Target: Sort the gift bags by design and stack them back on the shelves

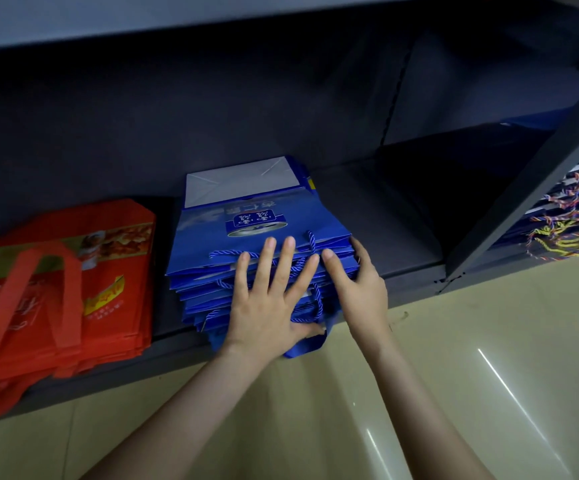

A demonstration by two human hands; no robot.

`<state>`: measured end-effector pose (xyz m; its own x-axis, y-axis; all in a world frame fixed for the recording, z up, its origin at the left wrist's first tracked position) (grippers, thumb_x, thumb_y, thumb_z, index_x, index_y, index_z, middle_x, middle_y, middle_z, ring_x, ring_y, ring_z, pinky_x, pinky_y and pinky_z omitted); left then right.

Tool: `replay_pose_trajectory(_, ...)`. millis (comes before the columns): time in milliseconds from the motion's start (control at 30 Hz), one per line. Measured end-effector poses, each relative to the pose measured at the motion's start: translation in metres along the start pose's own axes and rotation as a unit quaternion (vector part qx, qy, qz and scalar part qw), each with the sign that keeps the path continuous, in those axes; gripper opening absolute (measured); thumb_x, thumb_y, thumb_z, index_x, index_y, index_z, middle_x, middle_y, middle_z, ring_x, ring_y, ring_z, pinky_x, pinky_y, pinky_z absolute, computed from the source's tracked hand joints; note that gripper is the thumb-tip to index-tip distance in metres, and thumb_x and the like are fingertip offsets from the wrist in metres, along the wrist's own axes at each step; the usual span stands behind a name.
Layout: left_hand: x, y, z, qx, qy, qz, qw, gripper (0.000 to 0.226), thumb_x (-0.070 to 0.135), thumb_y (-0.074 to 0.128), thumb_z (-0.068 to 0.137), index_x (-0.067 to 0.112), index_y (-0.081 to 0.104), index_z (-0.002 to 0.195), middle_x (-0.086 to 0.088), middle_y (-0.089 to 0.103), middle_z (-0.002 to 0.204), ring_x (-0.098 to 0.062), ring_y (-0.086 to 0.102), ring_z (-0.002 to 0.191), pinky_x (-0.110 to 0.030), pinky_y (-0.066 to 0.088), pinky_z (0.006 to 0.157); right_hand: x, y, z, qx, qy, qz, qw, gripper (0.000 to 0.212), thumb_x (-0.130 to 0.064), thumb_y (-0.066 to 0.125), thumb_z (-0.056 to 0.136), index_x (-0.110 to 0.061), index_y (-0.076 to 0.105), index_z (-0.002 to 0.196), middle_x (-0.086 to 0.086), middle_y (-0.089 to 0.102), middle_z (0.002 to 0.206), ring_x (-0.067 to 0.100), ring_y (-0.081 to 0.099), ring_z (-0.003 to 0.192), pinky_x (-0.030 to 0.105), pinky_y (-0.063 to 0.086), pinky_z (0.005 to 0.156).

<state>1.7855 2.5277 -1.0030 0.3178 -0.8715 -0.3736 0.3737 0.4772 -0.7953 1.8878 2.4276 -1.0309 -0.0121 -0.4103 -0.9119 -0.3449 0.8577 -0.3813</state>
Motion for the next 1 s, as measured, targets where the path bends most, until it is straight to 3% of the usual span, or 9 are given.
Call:
replay_pose_trajectory(100,-0.002,-0.002,0.006,0.029,-0.005,0.021,0.999,0.109,0.087,0.034,0.069,0.021,0.011,0.152,-0.017,0.000,0.157,-0.038,0.002,0.144,-0.056,-0.006,0.114,-0.004,0.000,-0.002,0.003,-0.006,-0.014,1.000,0.070,-0.063,0.056,0.083,-0.034,0.036,0.144,-0.008,0.060,0.127,0.013,0.053,0.119,0.030,0.040,0.100)
replay_pose_trajectory(200,0.000,-0.004,0.013,0.046,0.005,0.038,0.998,0.110,0.083,0.043,0.069,0.018,0.011,0.152,-0.014,0.008,0.154,-0.035,0.009,0.140,-0.057,-0.001,0.113,-0.007,-0.005,-0.001,0.006,-0.023,-0.012,1.000,0.068,-0.057,0.056,0.087,-0.032,0.034,0.146,-0.015,0.059,0.126,0.010,0.054,0.117,0.022,0.038,0.093)
replay_pose_trajectory(300,0.011,-0.004,0.012,0.048,0.031,0.051,0.997,0.113,0.081,0.048,0.070,0.015,0.009,0.153,-0.014,0.010,0.154,-0.032,0.011,0.140,-0.055,0.002,0.114,-0.001,-0.011,0.004,-0.019,-0.027,0.045,0.998,0.063,-0.060,0.057,0.084,-0.032,0.045,0.139,-0.018,0.064,0.120,0.005,0.059,0.111,0.031,0.044,0.100)
replay_pose_trajectory(400,0.022,-0.006,0.011,0.050,0.057,0.037,0.996,0.099,0.079,0.040,0.078,0.016,0.018,0.151,-0.016,0.019,0.153,-0.031,0.015,0.139,-0.052,0.005,0.115,0.000,-0.020,0.013,-0.031,-0.017,0.141,0.989,0.042,-0.055,0.048,0.091,-0.028,0.061,0.121,-0.015,0.068,0.111,0.005,0.060,0.108,0.040,0.044,0.102)
replay_pose_trajectory(500,0.018,-0.015,0.012,0.057,0.048,0.001,0.997,0.086,0.073,0.034,0.086,0.015,0.024,0.149,-0.014,0.025,0.151,-0.030,0.023,0.139,-0.050,0.012,0.114,-0.019,-0.027,0.024,-0.026,-0.031,0.146,0.988,0.044,-0.053,0.046,0.094,-0.030,0.055,0.131,-0.021,0.059,0.117,0.000,0.053,0.113,0.026,0.040,0.103)
replay_pose_trajectory(600,0.008,-0.029,0.009,0.082,0.035,-0.057,0.994,0.078,0.064,0.039,0.090,0.012,0.027,0.147,-0.014,0.028,0.150,-0.028,0.028,0.138,-0.049,0.015,0.113,-0.040,-0.012,0.030,-0.090,-0.036,0.112,0.989,0.044,-0.045,0.053,0.093,-0.032,0.051,0.136,-0.019,0.059,0.113,-0.006,0.055,0.103,0.013,0.040,0.092)
replay_pose_trajectory(733,-0.032,-0.035,0.002,0.066,-0.052,-0.028,0.996,0.074,0.066,0.039,0.089,0.014,0.038,0.142,-0.015,0.039,0.145,-0.034,0.034,0.134,-0.052,0.019,0.108,-0.038,0.004,0.025,-0.119,-0.044,0.042,0.991,0.049,-0.037,0.050,0.095,-0.033,0.041,0.143,-0.015,0.060,0.111,-0.002,0.057,0.094,0.009,0.039,0.076)
replay_pose_trajectory(833,-0.050,-0.022,-0.001,0.004,-0.075,-0.027,0.997,0.082,0.073,0.037,0.085,0.005,0.050,0.129,-0.018,0.057,0.125,-0.036,0.048,0.116,-0.052,0.030,0.100,-0.028,0.005,0.016,-0.116,-0.037,0.053,0.991,0.049,-0.031,0.045,0.098,-0.034,0.036,0.146,-0.017,0.056,0.118,-0.001,0.055,0.098,0.013,0.039,0.078)
replay_pose_trajectory(1000,-0.025,-0.015,-0.017,0.026,-0.038,-0.030,0.999,0.067,0.065,0.041,0.085,0.004,0.051,0.112,-0.014,0.066,0.105,-0.026,0.046,0.096,-0.044,0.034,0.086,-0.016,-0.008,-0.004,-0.056,-0.032,0.074,0.995,0.044,-0.017,0.046,0.096,-0.031,0.049,0.138,-0.039,0.051,0.102,-0.024,0.050,0.091,0.001,0.037,0.077)
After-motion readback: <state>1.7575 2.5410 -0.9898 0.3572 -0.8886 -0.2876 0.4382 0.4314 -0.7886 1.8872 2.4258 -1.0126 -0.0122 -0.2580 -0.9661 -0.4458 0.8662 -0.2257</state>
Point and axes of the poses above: each hand's wrist, its own z-axis towards the middle knuckle, its own y-axis out of the palm, x = y × z, the point moved 8 cm from there along z, towards the middle knuckle
